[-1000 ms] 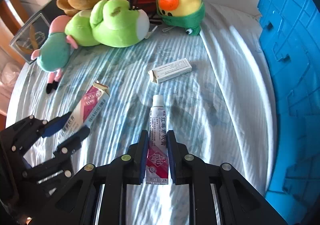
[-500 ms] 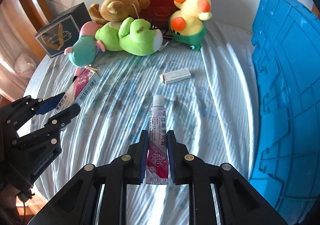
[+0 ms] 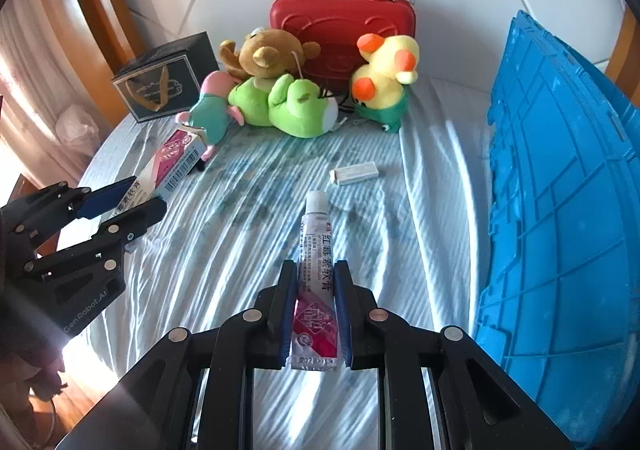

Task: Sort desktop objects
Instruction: 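Lift the ointment box and tube and carry both over the blue crate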

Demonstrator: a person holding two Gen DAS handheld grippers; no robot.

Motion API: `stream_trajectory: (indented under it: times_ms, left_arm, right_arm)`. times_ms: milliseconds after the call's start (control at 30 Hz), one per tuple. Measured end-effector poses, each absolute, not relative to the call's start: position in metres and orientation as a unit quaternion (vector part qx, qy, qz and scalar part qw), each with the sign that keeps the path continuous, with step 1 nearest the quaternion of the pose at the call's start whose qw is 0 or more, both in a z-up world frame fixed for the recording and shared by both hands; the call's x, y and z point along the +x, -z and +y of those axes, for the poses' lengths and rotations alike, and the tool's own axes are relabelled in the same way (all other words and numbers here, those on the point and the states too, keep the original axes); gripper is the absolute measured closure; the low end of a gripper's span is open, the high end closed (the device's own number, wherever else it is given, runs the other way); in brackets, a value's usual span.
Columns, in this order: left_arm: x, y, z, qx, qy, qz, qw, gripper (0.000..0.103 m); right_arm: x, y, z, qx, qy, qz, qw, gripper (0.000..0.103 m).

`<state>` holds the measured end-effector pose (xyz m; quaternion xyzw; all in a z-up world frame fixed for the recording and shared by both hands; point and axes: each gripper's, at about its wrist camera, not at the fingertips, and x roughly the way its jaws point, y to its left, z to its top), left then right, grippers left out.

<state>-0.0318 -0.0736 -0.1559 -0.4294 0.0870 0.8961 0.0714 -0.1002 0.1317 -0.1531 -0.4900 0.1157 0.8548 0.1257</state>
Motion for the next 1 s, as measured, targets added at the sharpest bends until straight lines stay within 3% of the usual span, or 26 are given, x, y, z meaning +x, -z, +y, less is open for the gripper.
stream_trajectory:
  times_ms: [600, 1000]
  left_arm:
    - [-0.011, 0.068, -0.04, -0.366, -0.924, 0.09, 0.064, 0.075]
    - [-0.02, 0.022, 0.029, -0.326, -0.932, 0.129, 0.095, 0.075]
  right_arm:
    - [-0.045, 0.071, 0.142, -0.421, -0.894, 0.115, 0.105, 0.084]
    - [-0.01, 0.018, 0.18, -0.363, -0.914, 0.131, 0.124, 0.084]
